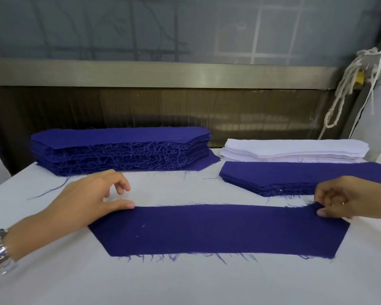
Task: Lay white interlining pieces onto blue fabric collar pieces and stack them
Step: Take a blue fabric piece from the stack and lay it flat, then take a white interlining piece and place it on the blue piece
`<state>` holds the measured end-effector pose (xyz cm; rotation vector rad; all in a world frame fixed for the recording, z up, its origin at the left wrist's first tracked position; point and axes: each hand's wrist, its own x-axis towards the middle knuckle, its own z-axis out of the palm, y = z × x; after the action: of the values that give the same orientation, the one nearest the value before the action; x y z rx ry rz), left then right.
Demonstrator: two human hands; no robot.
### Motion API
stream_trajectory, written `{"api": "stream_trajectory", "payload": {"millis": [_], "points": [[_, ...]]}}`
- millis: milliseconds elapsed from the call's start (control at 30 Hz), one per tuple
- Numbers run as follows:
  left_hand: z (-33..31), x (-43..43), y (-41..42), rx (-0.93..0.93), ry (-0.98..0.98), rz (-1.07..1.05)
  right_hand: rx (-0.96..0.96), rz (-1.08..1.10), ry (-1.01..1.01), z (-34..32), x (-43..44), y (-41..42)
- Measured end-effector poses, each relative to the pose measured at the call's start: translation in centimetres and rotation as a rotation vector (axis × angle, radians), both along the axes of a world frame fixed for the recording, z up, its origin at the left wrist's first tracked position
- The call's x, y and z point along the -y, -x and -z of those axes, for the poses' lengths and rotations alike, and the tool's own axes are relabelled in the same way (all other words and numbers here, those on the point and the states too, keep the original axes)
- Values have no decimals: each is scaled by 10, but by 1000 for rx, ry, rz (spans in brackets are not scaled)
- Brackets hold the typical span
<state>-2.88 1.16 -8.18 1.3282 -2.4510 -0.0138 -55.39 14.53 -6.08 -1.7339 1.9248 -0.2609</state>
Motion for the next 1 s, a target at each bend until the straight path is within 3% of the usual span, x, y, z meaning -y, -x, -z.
{"api": "stream_trajectory", "payload": {"millis": [167, 467, 733, 1000], "points": [[-9, 12, 33, -133, 108, 65, -246, -25, 158, -12, 2, 3], [-17, 50, 139, -234, 191, 245, -142, 247, 566, -29, 40, 29], [-25, 93, 239, 112, 431, 368, -212, 596, 694, -14, 91, 94], [-28, 115, 297, 220, 347, 272, -425, 820, 664, 0, 117, 142]]}}
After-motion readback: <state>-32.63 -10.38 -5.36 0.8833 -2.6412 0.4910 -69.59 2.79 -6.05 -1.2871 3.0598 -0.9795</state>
